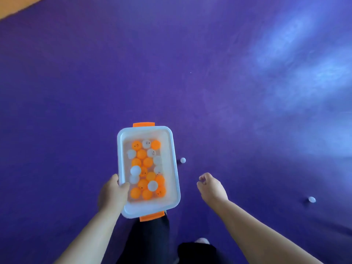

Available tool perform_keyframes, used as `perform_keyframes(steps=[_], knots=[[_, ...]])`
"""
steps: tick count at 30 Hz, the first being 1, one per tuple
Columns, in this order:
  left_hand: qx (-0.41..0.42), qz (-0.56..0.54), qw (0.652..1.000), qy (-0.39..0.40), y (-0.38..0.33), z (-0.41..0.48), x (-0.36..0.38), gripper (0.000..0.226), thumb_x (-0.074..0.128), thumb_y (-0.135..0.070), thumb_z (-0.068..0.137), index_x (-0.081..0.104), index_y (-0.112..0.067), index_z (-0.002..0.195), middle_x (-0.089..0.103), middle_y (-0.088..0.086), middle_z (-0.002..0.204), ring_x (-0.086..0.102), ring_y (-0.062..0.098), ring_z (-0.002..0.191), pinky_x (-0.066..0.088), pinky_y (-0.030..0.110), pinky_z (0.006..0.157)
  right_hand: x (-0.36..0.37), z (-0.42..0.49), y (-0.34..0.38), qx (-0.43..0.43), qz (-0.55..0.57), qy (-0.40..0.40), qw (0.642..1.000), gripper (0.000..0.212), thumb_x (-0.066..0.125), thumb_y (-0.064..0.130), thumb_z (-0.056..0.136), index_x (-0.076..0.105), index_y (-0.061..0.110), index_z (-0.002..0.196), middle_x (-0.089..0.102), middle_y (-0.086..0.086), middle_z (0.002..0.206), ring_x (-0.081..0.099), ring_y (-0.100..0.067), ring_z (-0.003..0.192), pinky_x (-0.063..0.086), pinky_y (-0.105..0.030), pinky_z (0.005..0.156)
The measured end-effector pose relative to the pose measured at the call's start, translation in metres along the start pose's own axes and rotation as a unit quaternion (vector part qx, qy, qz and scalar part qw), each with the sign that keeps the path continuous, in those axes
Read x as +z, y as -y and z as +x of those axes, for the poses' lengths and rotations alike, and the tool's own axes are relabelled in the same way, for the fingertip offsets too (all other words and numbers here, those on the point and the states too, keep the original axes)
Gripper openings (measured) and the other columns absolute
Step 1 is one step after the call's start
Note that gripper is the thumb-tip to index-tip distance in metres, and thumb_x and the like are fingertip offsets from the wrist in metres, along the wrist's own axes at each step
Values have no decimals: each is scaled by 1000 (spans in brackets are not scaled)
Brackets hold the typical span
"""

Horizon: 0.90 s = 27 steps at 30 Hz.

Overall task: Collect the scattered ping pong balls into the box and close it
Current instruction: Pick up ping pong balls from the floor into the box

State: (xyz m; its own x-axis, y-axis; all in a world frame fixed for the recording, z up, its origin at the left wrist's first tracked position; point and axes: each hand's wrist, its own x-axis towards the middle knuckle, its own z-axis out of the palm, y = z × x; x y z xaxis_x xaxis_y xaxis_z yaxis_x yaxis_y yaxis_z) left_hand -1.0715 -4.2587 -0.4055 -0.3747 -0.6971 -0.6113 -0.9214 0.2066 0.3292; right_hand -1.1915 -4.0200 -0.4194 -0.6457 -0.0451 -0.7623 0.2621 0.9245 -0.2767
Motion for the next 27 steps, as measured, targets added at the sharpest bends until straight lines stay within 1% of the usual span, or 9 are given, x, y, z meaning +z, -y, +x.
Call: perform_keyframes(steps=[4,7,9,12,16,20,22,25,27], knots=[[-15,20,1000,-12,-16,78,46,25,52,-11,84,36,-10,64,45,8,62,40,28,57,26,30,48,23,106,-1,12,-58,31,998,24,39,23,94,51,21,115,60,4,98,55,-18,76,42,-27,60],[-22,27,999,4,-24,133,93,20,51,-24,82,41,-12,68,51,9,67,46,33,64,30,31,51,58,187,-11,25,-97,55,993,23,35,17,93,53,19,107,61,1,95,52,-21,70,39,-27,55],[-27,26,999,11,-22,170,130,18,50,-31,77,46,-14,76,55,11,74,49,34,70,33,32,54,86,242,-21,23,-123,62,990,26,31,13,92,55,15,102,60,-2,89,50,-22,66,38,-27,53],[-34,19,999,-7,-12,216,186,14,52,-22,84,51,-12,94,58,12,84,52,36,77,38,35,62,128,317,-38,5,-170,72,983,27,31,14,94,55,16,107,61,-2,93,52,-22,70,38,-26,52],[-27,13,999,-31,13,261,253,29,52,-20,85,50,-17,113,63,11,99,56,39,89,38,38,67,180,402,-62,-15,-245,74,967,31,33,10,95,51,15,121,57,-3,101,52,-23,74,34,-26,49],[-29,22,998,-45,32,289,306,52,48,-17,88,36,-28,137,64,12,117,57,41,99,37,37,71,222,454,-77,-45,-291,54,954,52,45,1,91,34,22,137,40,-6,126,50,-25,70,33,-28,43],[-30,26,998,-45,39,296,324,55,46,-17,89,33,-33,140,64,12,117,58,40,98,38,37,71,236,468,-82,-81,-328,72,938,64,52,-4,86,30,25,138,33,-7,131,50,-25,74,39,-31,50],[-33,32,999,-28,44,297,338,56,47,-18,87,34,-38,138,66,7,111,58,37,93,44,39,73,244,475,-98,-90,-362,113,921,58,56,-10,79,40,17,128,32,-8,132,46,-24,78,43,-32,60],[-38,37,999,-11,40,290,340,57,47,-19,86,34,-40,137,66,5,110,59,36,91,46,39,73,237,469,-115,-48,-329,114,936,54,53,-11,81,41,16,126,33,-9,131,48,-23,71,44,-31,57]])
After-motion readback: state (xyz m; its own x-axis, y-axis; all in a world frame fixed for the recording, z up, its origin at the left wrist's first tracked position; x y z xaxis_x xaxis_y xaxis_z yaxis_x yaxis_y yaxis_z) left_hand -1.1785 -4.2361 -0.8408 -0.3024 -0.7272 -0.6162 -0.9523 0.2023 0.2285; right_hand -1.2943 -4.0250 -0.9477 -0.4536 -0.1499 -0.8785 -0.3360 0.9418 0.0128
